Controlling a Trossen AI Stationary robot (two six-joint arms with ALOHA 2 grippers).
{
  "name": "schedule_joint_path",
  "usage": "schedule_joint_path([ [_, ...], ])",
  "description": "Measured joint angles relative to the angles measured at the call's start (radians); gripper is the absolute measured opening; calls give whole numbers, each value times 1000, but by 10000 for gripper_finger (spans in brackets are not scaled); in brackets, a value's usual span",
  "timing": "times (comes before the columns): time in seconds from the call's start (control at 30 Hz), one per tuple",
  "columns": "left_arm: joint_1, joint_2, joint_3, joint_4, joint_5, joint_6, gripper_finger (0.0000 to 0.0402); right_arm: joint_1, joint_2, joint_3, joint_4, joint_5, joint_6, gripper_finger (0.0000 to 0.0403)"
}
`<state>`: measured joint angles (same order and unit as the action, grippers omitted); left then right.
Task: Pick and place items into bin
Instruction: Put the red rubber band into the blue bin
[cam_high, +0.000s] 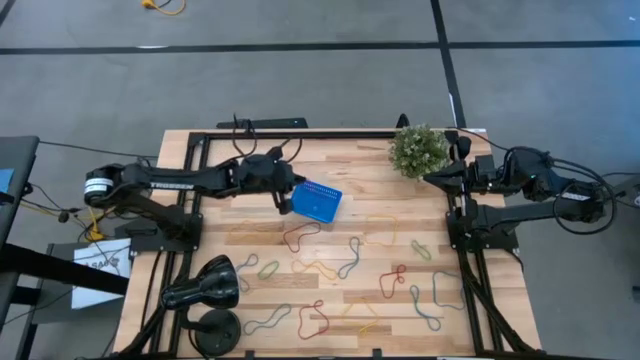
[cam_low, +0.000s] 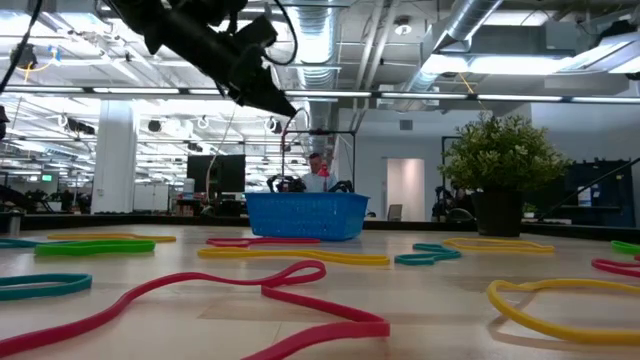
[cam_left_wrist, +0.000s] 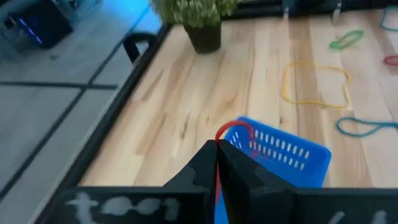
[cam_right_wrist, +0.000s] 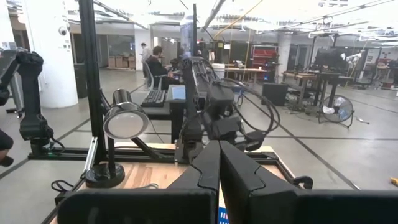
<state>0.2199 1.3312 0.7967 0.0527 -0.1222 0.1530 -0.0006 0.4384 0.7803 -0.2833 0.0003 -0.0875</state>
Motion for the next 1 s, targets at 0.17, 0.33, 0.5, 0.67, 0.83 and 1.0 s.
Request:
schedule_joint_path([
  [0.17,0,-2,0,-61,-19,-52,0,0,0,0,0,0,0,0],
  [0.33,0,14,0,-155,-48,-107,0,0,0,0,0,0,0,0],
  [0.5,-7,44,1,-156,-44,-103,0,0,0,0,-1,0,0,0],
  [0.67,-7,105,0,-137,-43,-83,0,0,0,0,-1,0,0,0],
  [0.83,-7,147,0,-111,-42,-81,0,-1,0,0,1,0,0,0],
  [1.0,-7,147,0,-110,-42,-65,0,-1,0,0,3,0,0,0],
])
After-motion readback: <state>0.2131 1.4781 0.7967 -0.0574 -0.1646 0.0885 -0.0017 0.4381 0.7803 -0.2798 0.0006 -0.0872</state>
